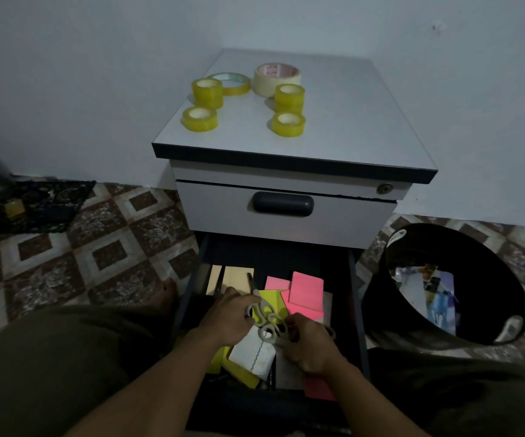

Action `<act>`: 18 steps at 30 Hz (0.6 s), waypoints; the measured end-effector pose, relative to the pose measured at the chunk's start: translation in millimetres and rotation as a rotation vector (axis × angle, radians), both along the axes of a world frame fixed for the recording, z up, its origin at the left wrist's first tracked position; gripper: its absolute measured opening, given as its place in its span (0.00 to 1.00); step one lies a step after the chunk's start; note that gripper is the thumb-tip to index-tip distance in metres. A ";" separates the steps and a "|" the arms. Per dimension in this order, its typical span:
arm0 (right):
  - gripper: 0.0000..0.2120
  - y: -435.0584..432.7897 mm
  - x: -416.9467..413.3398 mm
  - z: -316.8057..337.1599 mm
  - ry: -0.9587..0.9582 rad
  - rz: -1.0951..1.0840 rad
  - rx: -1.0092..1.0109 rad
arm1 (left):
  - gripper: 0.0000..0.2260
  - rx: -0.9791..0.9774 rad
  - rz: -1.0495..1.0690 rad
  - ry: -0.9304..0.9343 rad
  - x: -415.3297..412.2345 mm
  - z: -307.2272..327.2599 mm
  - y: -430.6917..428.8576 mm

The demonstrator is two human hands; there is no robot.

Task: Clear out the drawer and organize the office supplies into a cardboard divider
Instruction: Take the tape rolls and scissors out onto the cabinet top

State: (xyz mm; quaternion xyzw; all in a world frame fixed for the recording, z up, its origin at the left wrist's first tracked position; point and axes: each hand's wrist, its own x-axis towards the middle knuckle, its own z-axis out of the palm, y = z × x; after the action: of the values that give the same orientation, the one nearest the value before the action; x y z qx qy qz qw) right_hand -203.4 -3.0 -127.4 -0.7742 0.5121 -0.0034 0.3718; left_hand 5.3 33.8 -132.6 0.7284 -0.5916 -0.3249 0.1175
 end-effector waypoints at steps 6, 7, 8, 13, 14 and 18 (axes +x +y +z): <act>0.14 -1.3 4.1 0.8 -0.053 0.010 -0.014 | 0.18 -0.066 -0.008 -0.019 2.6 -4.4 -2.6; 0.14 -1.5 5.8 2.0 -0.085 -0.007 -0.003 | 0.18 -0.069 -0.008 -0.017 3.4 -4.8 -2.7; 0.14 -1.5 7.2 4.7 -0.129 -0.028 0.017 | 0.17 -0.076 -0.003 -0.010 4.0 -4.4 -2.7; 0.11 -8.3 13.3 18.1 -0.332 -0.116 0.037 | 0.13 -0.128 0.019 0.016 5.5 -3.5 -3.1; 0.11 -9.9 13.3 20.5 -0.337 -0.114 0.008 | 0.13 -0.129 0.024 0.021 5.7 -3.6 -3.3; 0.17 -21.6 2.7 18.5 -0.026 0.045 -0.290 | 0.19 -0.088 0.049 0.043 6.3 -4.4 -4.1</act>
State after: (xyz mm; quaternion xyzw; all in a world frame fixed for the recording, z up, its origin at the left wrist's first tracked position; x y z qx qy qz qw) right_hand -200.7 -24.6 -108.9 -0.8310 0.4840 -0.0791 0.2624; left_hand 11.7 29.6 -137.0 0.7297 -0.5848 -0.3111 0.1697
